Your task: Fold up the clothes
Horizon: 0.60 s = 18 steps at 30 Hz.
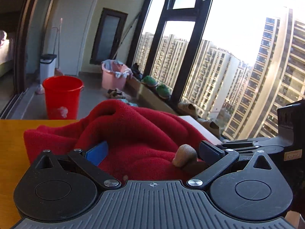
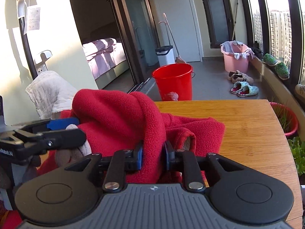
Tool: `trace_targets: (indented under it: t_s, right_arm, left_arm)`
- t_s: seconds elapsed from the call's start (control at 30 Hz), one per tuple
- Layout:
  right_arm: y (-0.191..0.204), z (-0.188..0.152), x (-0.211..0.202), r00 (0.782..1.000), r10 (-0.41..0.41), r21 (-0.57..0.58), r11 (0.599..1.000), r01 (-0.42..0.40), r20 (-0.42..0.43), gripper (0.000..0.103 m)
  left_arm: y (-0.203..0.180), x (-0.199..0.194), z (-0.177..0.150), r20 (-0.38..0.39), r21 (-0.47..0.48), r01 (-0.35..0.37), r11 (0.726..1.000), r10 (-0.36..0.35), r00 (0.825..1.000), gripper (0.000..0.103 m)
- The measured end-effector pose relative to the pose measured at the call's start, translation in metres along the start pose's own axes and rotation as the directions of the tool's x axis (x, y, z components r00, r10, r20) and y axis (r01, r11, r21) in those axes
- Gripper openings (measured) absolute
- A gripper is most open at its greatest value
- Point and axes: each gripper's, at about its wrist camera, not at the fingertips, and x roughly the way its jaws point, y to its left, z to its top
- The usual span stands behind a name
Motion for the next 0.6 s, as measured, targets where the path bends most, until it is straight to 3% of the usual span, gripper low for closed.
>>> trace_targets:
  t_s: [0.03,0.13,0.2,0.3,0.43,0.53,0.6]
  right_arm:
    - [-0.002,0.009,-0.006,1.000,0.009,-0.006,1.000,-0.009,0.024,0.037]
    - [0.005,0.038,-0.014,0.996,0.047,-0.086,0.995,-0.040,0.082,0.051]
    - [0.017,0.061,-0.003,0.992,0.100,-0.157,0.984,-0.087,0.072,0.064]
    - [0.043,0.085,0.032,0.984,0.179,-0.268,0.948,-0.174,-0.006,0.077]
    - [0.065,0.091,0.098,0.975,0.141,-0.352,0.916,-0.194,-0.170,0.081]
    - [0.055,0.074,0.141,0.958,0.075,-0.319,0.933,-0.165,-0.278,0.085]
    - [0.044,0.067,0.157,0.938,0.116,-0.218,0.956,-0.194,-0.327,0.088]
  left_arm:
    - [0.005,0.001,-0.003,-0.009,0.000,0.000,1.000,0.000,1.000,0.103]
    - [0.018,0.003,-0.011,-0.035,-0.003,0.002,1.000,-0.002,0.999,0.103]
    - [0.022,0.008,-0.010,-0.046,-0.024,0.008,1.000,-0.009,0.999,0.103]
    - [0.022,0.008,-0.012,-0.040,-0.021,0.005,1.000,-0.006,0.999,0.103]
    - [0.021,-0.014,-0.014,-0.041,-0.021,0.018,1.000,-0.019,0.999,0.103]
    - [0.018,-0.034,-0.023,-0.075,0.021,-0.016,1.000,0.018,0.997,0.103]
    - [0.019,-0.038,-0.032,-0.094,0.028,-0.058,0.998,0.061,0.994,0.103]
